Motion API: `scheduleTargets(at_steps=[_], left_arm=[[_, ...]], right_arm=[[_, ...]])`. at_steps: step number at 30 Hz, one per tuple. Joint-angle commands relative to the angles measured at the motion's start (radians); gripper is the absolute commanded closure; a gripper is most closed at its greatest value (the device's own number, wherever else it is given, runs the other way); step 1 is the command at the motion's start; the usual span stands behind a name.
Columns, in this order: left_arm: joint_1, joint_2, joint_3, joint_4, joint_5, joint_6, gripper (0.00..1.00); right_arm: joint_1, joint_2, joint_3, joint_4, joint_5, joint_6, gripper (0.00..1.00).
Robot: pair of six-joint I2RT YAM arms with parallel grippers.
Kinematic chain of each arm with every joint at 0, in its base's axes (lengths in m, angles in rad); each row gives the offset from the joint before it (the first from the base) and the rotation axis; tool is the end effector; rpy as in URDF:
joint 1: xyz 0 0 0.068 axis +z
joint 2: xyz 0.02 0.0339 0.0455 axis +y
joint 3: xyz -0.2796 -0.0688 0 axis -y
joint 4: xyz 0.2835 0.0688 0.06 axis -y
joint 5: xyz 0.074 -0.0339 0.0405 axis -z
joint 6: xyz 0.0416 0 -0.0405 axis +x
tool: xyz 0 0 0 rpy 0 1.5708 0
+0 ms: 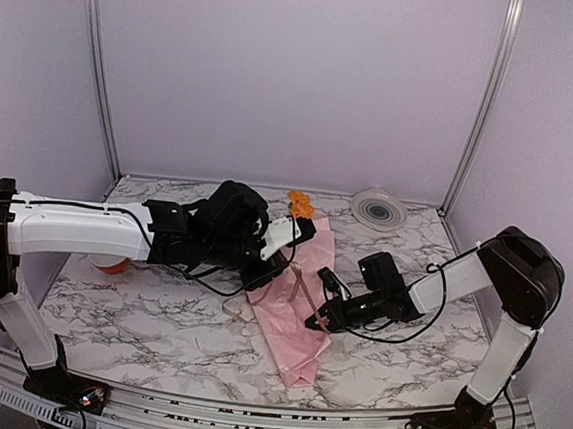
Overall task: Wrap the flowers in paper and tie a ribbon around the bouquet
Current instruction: Cross the ribbon over the folded bouquet.
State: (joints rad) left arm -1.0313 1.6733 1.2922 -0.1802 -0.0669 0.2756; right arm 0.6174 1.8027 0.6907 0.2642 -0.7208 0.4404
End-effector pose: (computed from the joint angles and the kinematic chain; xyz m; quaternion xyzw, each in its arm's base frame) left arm 0.2242 -0.3691 0.2804 0.5190 0.7044 -0.1511 0.4600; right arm 0.2558 0.2153 0.0791 -0.2016 0.8608 0.4518 0.1193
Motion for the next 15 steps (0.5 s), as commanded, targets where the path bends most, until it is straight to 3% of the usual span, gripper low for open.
scheduleTargets(at_steps=[1, 15], left_arm=[[-0.009, 0.002, -0.127, 0.069, 0.044, 0.063, 1.00], [-0.105, 0.049, -0.284, 0.093, 0.125, 0.020, 1.00]], right_arm=[[-0.005, 0.006, 0.012, -0.053, 0.039, 0.001, 0.86], [0.001, -0.009, 0.024, -0.080, 0.043, -0.016, 0.86]])
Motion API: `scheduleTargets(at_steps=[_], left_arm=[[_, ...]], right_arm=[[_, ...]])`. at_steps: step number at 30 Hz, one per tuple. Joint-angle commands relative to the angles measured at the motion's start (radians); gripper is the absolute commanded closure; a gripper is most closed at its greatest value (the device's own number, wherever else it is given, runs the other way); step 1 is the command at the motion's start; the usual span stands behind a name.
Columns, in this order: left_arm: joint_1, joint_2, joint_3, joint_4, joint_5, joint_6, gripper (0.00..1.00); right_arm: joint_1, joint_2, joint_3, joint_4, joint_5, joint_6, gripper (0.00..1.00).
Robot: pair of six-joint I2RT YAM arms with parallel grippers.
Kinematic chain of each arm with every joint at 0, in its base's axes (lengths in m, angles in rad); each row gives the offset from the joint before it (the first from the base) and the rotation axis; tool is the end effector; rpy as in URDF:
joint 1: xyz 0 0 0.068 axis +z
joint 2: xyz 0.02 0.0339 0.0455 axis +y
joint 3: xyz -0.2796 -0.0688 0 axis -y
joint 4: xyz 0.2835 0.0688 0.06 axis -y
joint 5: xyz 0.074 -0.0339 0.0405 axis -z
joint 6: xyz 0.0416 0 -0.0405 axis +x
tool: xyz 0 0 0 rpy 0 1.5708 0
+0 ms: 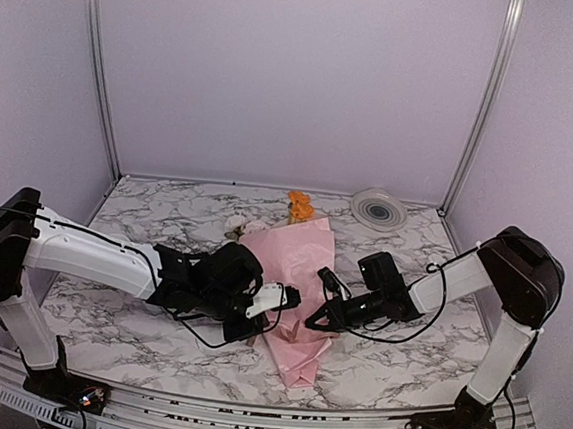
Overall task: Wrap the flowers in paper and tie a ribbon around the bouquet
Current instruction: Cross the ribbon over the folded bouquet.
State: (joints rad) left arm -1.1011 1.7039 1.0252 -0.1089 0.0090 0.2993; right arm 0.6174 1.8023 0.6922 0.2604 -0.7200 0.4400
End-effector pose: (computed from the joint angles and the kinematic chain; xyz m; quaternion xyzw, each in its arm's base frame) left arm 0.1794 -0.3542 0.1774 0.5969 0.7057 -0.1528 0.3498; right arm 0.2560 0.2154 0.0793 -0.2014 0.8613 0.4512 0.1188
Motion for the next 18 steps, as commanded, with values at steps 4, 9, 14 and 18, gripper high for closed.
scheduleTargets(at_steps=[4, 9, 14, 18], left_arm=[[-0.058, 0.047, -0.015, 0.011, 0.026, -0.016, 1.00], [-0.067, 0.069, -0.004, 0.008, 0.023, -0.022, 1.00], [-0.071, 0.104, 0.015, -0.007, 0.015, -0.022, 1.00], [-0.071, 0.105, 0.019, -0.014, 0.012, -0.019, 1.00]], right_arm=[[0.010, -0.011, 0.035, -0.105, 0.043, -0.027, 0.82], [0.040, -0.022, 0.058, -0.123, 0.042, -0.025, 0.76], [0.073, -0.011, 0.085, -0.137, 0.058, -0.025, 0.75], [0.091, 0.004, 0.089, -0.130, 0.062, -0.016, 0.73]])
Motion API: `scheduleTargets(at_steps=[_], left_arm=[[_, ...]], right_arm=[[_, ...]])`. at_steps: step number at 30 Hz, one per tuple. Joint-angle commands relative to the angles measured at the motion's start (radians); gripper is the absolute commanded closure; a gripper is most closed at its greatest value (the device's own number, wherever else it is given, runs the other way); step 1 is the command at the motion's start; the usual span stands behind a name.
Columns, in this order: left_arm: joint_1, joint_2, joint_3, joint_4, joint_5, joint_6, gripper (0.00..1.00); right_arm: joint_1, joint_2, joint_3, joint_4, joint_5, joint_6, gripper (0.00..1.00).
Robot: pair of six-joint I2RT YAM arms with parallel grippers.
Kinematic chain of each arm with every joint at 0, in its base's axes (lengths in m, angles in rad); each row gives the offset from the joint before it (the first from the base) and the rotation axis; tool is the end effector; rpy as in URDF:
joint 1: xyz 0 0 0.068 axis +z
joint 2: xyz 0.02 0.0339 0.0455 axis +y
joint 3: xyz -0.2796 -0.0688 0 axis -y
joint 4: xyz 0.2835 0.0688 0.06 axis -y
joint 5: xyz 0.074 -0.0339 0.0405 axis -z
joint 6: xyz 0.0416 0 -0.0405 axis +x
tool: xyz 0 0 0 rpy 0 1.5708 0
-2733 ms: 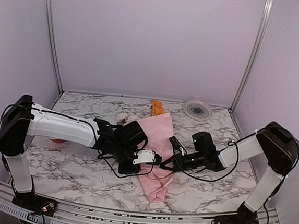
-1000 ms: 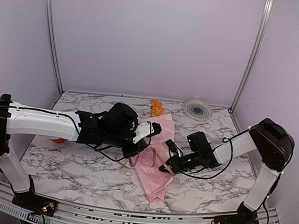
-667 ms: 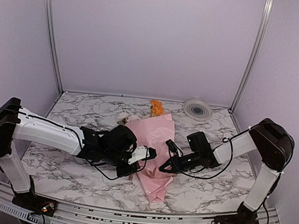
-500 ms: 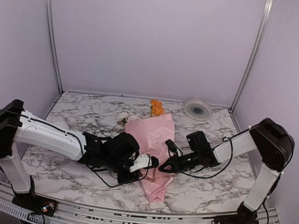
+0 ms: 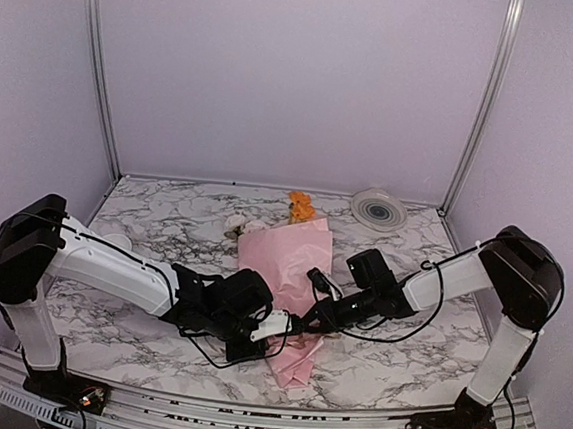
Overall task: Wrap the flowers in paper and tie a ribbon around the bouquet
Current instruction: Cross the ribbon over the folded bouquet.
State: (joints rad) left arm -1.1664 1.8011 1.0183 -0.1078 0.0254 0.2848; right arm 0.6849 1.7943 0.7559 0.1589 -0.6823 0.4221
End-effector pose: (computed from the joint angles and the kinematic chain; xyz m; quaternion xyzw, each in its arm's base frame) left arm 0.1563 -0.3680 0.1384 0.6287 0.7024 -0.1531 0.2966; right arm 0.2509 0.2388 0.0905 -0.2285 0.8641 0.4356 0.1061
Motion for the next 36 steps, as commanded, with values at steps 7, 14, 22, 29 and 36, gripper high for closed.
scheduleTargets(at_steps=[7, 14, 22, 29, 36], left_arm=[[-0.007, 0.041, 0.071, -0.065, -0.006, 0.009, 1.00], [-0.010, 0.046, 0.081, -0.077, -0.010, 0.015, 1.00], [-0.012, 0.050, 0.088, -0.089, -0.014, 0.018, 1.00], [-0.013, 0.051, 0.086, -0.089, -0.019, 0.022, 1.00], [-0.015, 0.051, 0.083, -0.090, -0.025, 0.019, 1.00]], right_arm=[[0.035, 0.013, 0.034, -0.025, 0.032, 0.011, 0.76], [0.045, 0.023, 0.038, -0.022, 0.086, 0.031, 0.77], [0.061, 0.021, 0.055, -0.018, 0.126, 0.031, 1.00], [0.047, -0.062, 0.066, 0.031, 0.113, 0.059, 1.00], [0.015, -0.123, 0.050, 0.054, 0.133, 0.070, 1.00]])
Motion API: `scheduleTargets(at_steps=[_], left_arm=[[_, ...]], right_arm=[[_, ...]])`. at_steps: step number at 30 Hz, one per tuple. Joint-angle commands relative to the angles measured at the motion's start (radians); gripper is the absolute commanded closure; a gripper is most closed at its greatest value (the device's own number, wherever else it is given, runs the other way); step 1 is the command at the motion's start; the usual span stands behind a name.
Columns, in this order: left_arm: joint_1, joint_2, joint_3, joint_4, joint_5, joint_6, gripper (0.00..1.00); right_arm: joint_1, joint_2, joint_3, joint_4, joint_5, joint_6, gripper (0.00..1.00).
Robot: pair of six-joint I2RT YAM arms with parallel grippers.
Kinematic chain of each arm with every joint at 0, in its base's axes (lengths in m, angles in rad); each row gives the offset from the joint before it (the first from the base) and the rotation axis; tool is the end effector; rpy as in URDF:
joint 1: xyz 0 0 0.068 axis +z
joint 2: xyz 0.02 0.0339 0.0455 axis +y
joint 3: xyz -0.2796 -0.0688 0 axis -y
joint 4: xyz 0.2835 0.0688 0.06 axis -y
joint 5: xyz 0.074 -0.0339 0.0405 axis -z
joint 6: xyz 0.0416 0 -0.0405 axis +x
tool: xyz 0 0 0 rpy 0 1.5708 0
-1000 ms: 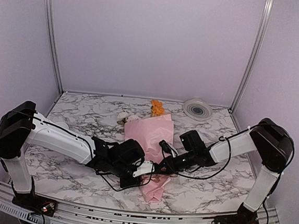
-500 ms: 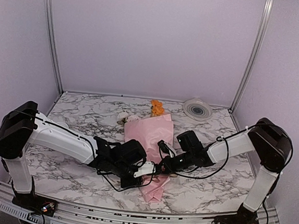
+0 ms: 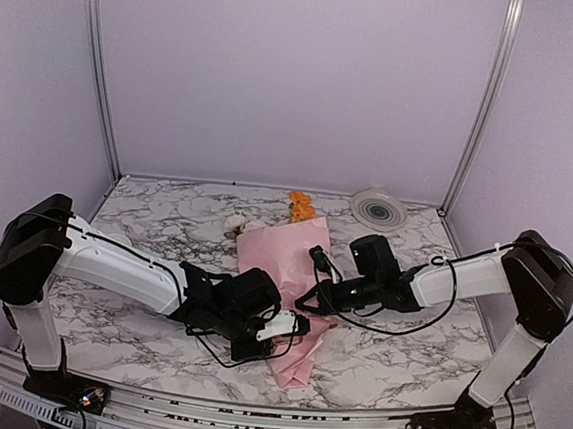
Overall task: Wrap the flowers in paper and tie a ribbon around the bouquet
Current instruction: Cross the ribbon over the folded bouquet.
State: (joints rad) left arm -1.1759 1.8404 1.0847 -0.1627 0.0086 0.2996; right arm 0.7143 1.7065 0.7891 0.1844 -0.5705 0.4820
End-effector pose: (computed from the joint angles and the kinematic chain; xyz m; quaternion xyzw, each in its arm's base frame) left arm 0.1582 -0.3805 0.1404 0.6382 0.7000 -0.1396 0.2884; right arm 0.2564 0.2520 0.1290 -0.2153 0.8575 0.4322 0.1778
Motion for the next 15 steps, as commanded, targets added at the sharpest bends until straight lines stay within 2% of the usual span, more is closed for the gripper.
scheduleTargets(at_steps=[1, 8, 10, 15], left_arm=[[-0.006, 0.012, 0.016, -0.037, -0.009, 0.004, 1.00], [-0.007, 0.014, 0.020, -0.039, -0.012, 0.006, 0.96], [-0.007, 0.013, 0.020, -0.042, -0.019, 0.008, 0.90], [-0.006, -0.010, 0.019, -0.045, -0.019, 0.009, 0.65]], right_arm=[[-0.015, -0.036, 0.013, 0.026, 0.022, 0.008, 1.00], [-0.030, -0.036, -0.008, 0.073, 0.014, 0.037, 1.00], [-0.051, -0.023, -0.014, 0.094, 0.025, 0.051, 1.00], [-0.087, 0.018, -0.028, 0.125, 0.047, 0.064, 1.00]])
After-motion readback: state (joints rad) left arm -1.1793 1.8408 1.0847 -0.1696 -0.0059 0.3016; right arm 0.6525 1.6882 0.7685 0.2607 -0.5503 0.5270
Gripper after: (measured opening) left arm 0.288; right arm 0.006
